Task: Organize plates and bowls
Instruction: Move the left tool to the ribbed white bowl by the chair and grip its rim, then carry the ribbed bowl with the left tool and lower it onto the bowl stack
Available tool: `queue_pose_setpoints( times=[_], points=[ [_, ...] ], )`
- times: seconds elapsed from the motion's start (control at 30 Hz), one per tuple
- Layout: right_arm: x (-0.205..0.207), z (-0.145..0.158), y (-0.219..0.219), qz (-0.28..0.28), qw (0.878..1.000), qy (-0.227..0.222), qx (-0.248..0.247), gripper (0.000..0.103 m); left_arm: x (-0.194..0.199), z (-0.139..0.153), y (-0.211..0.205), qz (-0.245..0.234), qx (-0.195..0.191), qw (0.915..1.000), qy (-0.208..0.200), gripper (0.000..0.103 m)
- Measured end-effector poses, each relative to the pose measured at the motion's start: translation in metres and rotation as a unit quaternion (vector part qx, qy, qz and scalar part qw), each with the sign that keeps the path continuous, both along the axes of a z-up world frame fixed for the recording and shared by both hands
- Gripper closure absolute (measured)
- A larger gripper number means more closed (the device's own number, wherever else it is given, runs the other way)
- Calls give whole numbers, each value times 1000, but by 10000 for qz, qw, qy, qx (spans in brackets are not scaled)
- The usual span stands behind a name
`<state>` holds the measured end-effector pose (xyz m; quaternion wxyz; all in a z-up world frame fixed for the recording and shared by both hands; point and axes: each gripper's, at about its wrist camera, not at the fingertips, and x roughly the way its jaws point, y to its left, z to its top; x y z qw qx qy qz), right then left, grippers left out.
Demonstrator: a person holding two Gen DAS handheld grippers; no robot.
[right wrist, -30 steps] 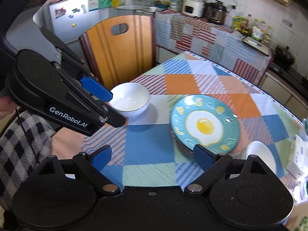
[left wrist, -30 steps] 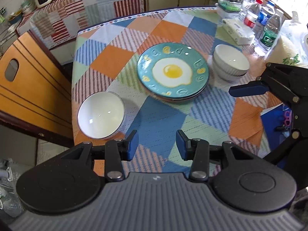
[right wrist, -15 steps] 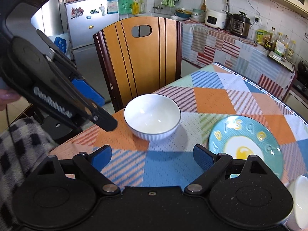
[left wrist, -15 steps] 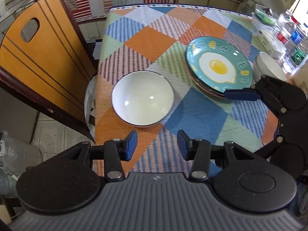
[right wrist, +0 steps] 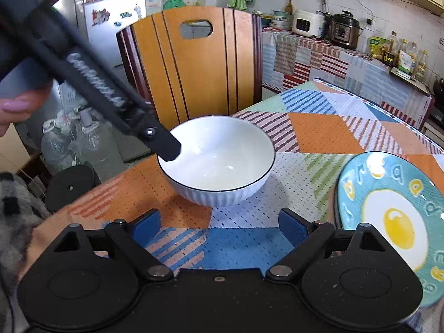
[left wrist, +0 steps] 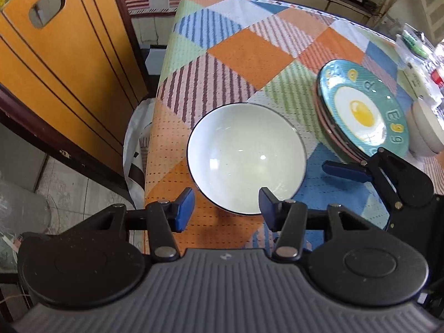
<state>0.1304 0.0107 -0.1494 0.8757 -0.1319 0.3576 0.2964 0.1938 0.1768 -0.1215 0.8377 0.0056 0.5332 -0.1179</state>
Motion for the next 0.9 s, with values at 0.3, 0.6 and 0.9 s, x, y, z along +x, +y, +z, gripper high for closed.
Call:
queue_pose_setpoints(
  times=[0.3,0.6,0.9],
  points=[
    [12,-18,16,215,9997,-89,-114,9,16,-28,2,150,-39,9997,188,55],
    [30,-25,32,271,9995,109,-116,9,26,-36,6,261,-19,9995,180,72],
    [38,-25,28,198,9993,303,-58,16,18,-37,-5,201,231,9993,195,85]
  ],
)
